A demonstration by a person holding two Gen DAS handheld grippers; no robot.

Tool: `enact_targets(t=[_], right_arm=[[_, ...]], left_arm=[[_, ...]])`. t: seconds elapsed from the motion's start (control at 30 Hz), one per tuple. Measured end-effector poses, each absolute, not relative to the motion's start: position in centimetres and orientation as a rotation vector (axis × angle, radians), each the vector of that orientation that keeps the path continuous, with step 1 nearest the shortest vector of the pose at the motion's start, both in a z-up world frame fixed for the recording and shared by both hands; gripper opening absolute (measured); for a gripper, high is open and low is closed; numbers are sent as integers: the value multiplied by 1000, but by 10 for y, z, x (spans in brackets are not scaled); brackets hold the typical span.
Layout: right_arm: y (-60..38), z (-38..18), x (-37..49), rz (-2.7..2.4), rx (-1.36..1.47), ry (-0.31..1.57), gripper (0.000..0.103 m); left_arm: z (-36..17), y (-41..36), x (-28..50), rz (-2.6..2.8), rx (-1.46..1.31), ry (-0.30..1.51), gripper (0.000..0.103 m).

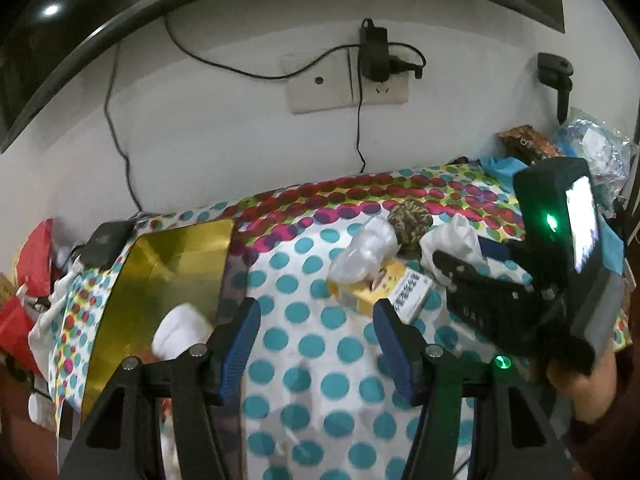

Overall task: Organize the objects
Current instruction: 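Grasp the white rose-shaped cloth with the right gripper, then grasp the clear plastic bag with the left gripper while the right holds the cloth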

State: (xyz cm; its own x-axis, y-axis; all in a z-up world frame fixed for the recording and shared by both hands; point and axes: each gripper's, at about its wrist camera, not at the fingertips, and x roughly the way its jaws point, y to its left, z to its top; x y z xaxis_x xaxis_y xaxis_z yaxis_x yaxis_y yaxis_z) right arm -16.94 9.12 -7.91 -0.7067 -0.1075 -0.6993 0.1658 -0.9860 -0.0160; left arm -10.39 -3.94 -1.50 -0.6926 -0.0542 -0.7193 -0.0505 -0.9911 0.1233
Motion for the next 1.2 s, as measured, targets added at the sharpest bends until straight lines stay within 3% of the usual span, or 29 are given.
enact_targets(t=[0.43, 0.67, 0.77, 0.8, 0.83, 1.2], right_arm=[[91, -85, -167, -2788, 1127, 138, 36], [93, -84, -167, -2793, 1128, 118, 36], [92, -85, -167, -2795, 1129, 126, 36], [92, -85, -167, -2796, 1128, 129, 36], [91, -85, -167, -2796, 1130, 132, 37], [91, -86, -167, -2795, 1132, 130, 37]], left_arm=[[-45, -29, -168, -2967, 1411, -138, 60], [-59, -24, -187, -2915, 1476, -256, 60], [-63, -29, -191, -2922, 1475, -190, 60], [-64, -31, -192, -2931, 1489, -161, 52], [-67, -32, -193, -2928, 1516, -143, 37], [-70, -25, -187, -2930, 1468, -186, 34]])
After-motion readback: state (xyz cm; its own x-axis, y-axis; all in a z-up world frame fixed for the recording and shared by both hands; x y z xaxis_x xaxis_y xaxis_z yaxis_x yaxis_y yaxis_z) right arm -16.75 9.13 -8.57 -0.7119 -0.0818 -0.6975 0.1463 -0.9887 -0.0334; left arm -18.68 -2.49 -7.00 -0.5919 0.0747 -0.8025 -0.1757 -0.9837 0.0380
